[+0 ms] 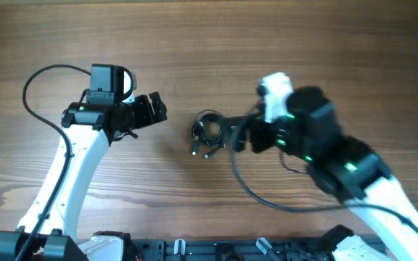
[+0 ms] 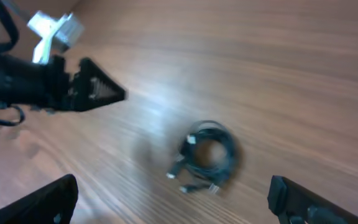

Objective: Untangle cables
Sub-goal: 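Move both grippers toward the black cable bundle at table center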

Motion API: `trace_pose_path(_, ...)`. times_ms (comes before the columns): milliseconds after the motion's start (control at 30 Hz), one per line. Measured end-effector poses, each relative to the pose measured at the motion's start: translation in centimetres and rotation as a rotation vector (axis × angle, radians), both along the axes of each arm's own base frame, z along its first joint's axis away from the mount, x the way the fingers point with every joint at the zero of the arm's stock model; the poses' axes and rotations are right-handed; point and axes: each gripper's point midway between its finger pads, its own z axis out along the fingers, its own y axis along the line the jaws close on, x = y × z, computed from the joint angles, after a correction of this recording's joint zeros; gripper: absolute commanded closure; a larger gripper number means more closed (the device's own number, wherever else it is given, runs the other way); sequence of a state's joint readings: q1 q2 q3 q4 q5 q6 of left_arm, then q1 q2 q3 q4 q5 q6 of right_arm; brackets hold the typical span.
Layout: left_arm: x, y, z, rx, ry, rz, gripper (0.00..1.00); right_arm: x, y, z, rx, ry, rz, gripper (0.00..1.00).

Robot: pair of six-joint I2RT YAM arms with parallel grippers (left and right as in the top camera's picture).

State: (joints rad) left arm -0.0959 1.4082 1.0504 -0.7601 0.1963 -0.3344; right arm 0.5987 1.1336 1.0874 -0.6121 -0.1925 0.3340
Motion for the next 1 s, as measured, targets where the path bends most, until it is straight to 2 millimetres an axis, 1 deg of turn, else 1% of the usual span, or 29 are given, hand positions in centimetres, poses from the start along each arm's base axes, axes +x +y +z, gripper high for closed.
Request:
trace_pose_path(33,0.1,-0.1,0.1,-0.003,-0.007,0.0,0.0,0.0,1.3,-0.4,0.037,0.034,0.037,0.01)
trace_pose_path(67,0.5,-0.1,0.3,-0.006,-0.021,0.0,0.0,0.3,3.2,-0.8,0.089,0.065,0.091,0.07)
trace_pose_path(100,0.9,-0.1,0.4,-0.007,-0.041,0.0,0.0,0.5,4.6,-1.7,0.114,0.109,0.128,0.07)
trace_pose_path(133,1.5,-0.2,0.7,-0.009,-0.066,0.001,0.0,0.7,5.1,-4.0,0.099,0.197,0.108,0.02)
trace_pose_path(167,1.7,-0.1,0.9,-0.005,-0.078,0.004,0.0,1.1,4.6,-6.2,0.057,0.264,0.054,0.01)
trace_pose_path(200,1.9,0.1,0.9,0.004,-0.085,0.017,0.0,1.3,3.6,-8.7,-0.024,0.323,-0.02,0.01)
trace_pose_path(267,2.0,0.7,0.8,0.026,-0.082,0.055,0.0,1.3,1.9,-11.4,-0.131,0.38,-0.105,0.01)
trace_pose_path(300,2.1,1.1,0.7,0.037,-0.08,0.079,0.0,1.2,1.1,-12.4,-0.176,0.419,-0.132,0.01)
trace_pose_path(333,2.2,1.3,0.5,0.043,-0.076,0.095,0.0,1.3,0.5,-12.8,-0.206,0.449,-0.151,0.01)
trace_pose_path(367,2.2,1.4,0.3,0.047,-0.07,0.104,0.0,1.4,0.3,-12.8,-0.228,0.472,-0.156,0.01)
trace_pose_path(433,2.3,1.5,-0.4,0.051,-0.048,0.118,0.0,2.6,0.7,-11.7,-0.244,0.48,-0.155,0.0)
trace_pose_path(467,2.3,1.6,-0.7,0.05,-0.035,0.129,0.0,3.7,1.5,-10.8,-0.219,0.447,-0.151,0.0)
trace_pose_path(500,2.3,1.6,-1.0,0.045,-0.024,0.144,0.0,4.5,2.0,-10.4,-0.197,0.416,-0.147,0.0)
trace_pose_path(533,2.3,1.7,-1.1,0.042,-0.02,0.156,0.0,6.4,3.1,-9.7,-0.148,0.341,-0.148,0.0)
trace_pose_path(567,2.3,1.5,-1.1,0.033,-0.017,0.157,0.0,7.7,3.6,-9.5,-0.129,0.294,-0.158,0.01)
trace_pose_path(600,2.2,1.2,-1.2,0.014,-0.009,0.153,0.0,9.3,3.9,-10.0,-0.128,0.25,-0.179,0.02)
trace_pose_path(633,2.1,1.0,-1.1,0.001,-0.007,0.15,0.0,9.9,3.9,-11.2,-0.149,0.248,-0.184,0.05)
trace_pose_path(667,2.0,0.8,-1.2,-0.006,-0.001,0.146,0.0,10.2,4.0,-12.4,-0.169,0.259,-0.176,0.14)
trace_pose_path(700,2.0,0.8,-1.2,-0.011,0.001,0.144,0.0,10.2,3.8,-14.5,-0.204,0.293,-0.159,0.25)
trace_pose_path(733,2.0,0.6,-1.1,-0.016,0.001,0.142,0.0,10.2,3.4,-16.3,-0.235,0.326,-0.152,0.26)
trace_pose_path(767,2.0,0.6,-1.1,-0.019,0.001,0.14,0.0,10.1,2.9,-17.6,-0.256,0.348,-0.148,0.22)
trace_pose_path(800,2.0,0.6,-1.1,-0.021,0.002,0.14,0.0,10.2,2.4,-18.3,-0.269,0.362,-0.152,0.15)
trace_pose_path(833,2.0,0.5,-1.1,-0.023,0.002,0.139,0.0,10.3,2.1,-18.5,-0.276,0.362,-0.15,0.15)
trace_pose_path(867,2.0,0.5,-1.1,-0.023,0.002,0.138,0.0,10.4,2.0,-18.6,-0.288,0.353,-0.127,0.19)
trace_pose_path(900,2.0,0.5,-1.1,-0.023,0.002,0.138,0.0,10.3,2.1,-18.6,-0.296,0.34,-0.09,0.24)
trace_pose_path(933,2.0,0.5,-1.1,-0.023,0.002,0.138,0.0,10.1,2.4,-18.7,-0.302,0.333,-0.05,0.27)
trace_pose_path(967,2.0,0.5,-1.1,-0.023,0.001,0.138,0.0,9.5,2.6,-19.0,-0.301,0.337,-0.009,0.27)
trace_pose_path(1000,2.0,0.5,-1.1,-0.023,0.002,0.138,0.0,9.1,2.7,-19.3,-0.299,0.346,0.016,0.21)
